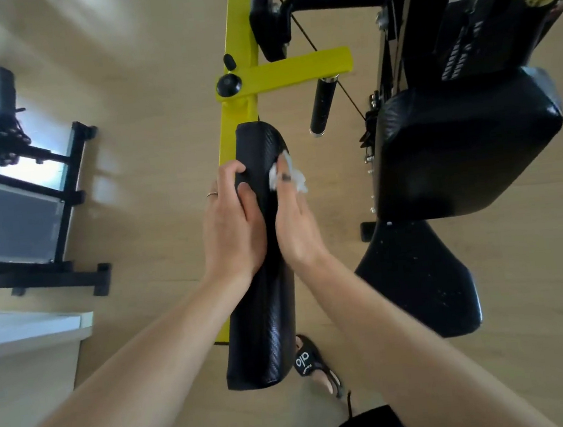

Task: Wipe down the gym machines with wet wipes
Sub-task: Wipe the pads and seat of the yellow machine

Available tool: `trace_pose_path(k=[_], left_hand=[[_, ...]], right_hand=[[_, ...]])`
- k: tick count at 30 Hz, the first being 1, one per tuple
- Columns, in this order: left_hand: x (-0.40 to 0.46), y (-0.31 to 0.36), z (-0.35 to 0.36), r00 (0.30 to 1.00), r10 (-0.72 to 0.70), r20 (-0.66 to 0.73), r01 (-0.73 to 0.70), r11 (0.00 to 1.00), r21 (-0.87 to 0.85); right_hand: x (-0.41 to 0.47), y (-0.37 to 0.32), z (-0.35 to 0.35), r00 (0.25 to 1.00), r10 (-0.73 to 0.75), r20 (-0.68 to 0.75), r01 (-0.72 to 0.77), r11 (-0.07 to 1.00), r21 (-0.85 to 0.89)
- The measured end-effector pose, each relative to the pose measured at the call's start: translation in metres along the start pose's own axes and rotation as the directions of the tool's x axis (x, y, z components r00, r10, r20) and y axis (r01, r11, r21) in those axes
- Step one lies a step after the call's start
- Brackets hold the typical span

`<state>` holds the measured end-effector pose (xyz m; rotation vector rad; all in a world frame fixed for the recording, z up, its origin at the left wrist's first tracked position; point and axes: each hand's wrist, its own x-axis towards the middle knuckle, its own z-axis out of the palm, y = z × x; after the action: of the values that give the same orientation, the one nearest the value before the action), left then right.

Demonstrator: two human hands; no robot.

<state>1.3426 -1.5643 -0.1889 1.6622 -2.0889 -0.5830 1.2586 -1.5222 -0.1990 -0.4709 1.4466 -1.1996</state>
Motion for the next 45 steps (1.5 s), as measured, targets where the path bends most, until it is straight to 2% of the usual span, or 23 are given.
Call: trace_pose_path(k=[3,8,10,16,19,21,23,26,32,36,41,45], left_hand=[[0.0,0.0,0.0,1.0,0.011,0.007,-0.011,1.0,-0.007],[0.001,0.0,0.0,1.0,0.02,-0.004,-0.02,1.0,-0.004],[0.002,-0.001,-0.001,1.0,0.023,-0.004,-0.023,1.0,-0.013],[0.001,0.001,0.001,1.0,-0.006,-0.002,0.006,1.0,-0.024],[0.0,0.003,0.0,1.0,-0.01,0.005,0.01,1.0,-0.022],[0.0,0.004,0.0,1.0,-0.006,0.003,0.006,1.0,-0.008],[0.0,0.005,0.0,1.0,-0.011,0.005,0.011,1.0,0.004],[0.0,0.004,0.001,1.0,-0.006,-0.002,0.006,1.0,0.022],[0.0,0.005,0.0,1.0,0.02,-0.009,-0.019,0.999,0.04],[-0.001,0.006,0.0,1.0,0.011,-0.004,-0.01,0.999,0.041],[-0.002,0.008,-0.001,1.0,0.001,0.001,-0.001,0.999,0.041],[-0.001,0.01,-0.001,1.0,-0.001,-0.007,0.002,0.999,0.043]], right_hand=[[0.025,-0.009,-0.004,1.0,-0.023,-0.017,0.023,1.0,-0.011],[-0.059,0.031,0.001,0.988,-0.121,0.098,0.123,0.992,-0.013],[-0.066,0.036,0.003,0.983,-0.148,0.113,0.15,0.988,-0.017],[0.035,0.002,0.001,0.972,-0.234,-0.009,0.231,0.965,-0.127],[0.056,-0.005,-0.001,0.968,-0.244,-0.051,0.238,0.966,-0.101],[0.067,-0.003,-0.004,0.978,-0.202,-0.056,0.2,0.979,-0.049],[0.083,0.0,-0.004,0.996,-0.055,-0.064,0.057,0.998,0.023],[0.1,0.011,-0.009,0.982,0.176,-0.066,-0.168,0.98,0.102],[0.012,0.047,-0.018,0.936,0.34,0.087,-0.351,0.911,0.217],[-0.036,0.061,-0.024,0.927,0.351,0.131,-0.373,0.902,0.218],[0.055,0.012,-0.027,0.932,0.356,0.065,-0.354,0.86,0.368],[0.112,0.005,-0.019,0.949,0.311,0.047,-0.31,0.901,0.303]])
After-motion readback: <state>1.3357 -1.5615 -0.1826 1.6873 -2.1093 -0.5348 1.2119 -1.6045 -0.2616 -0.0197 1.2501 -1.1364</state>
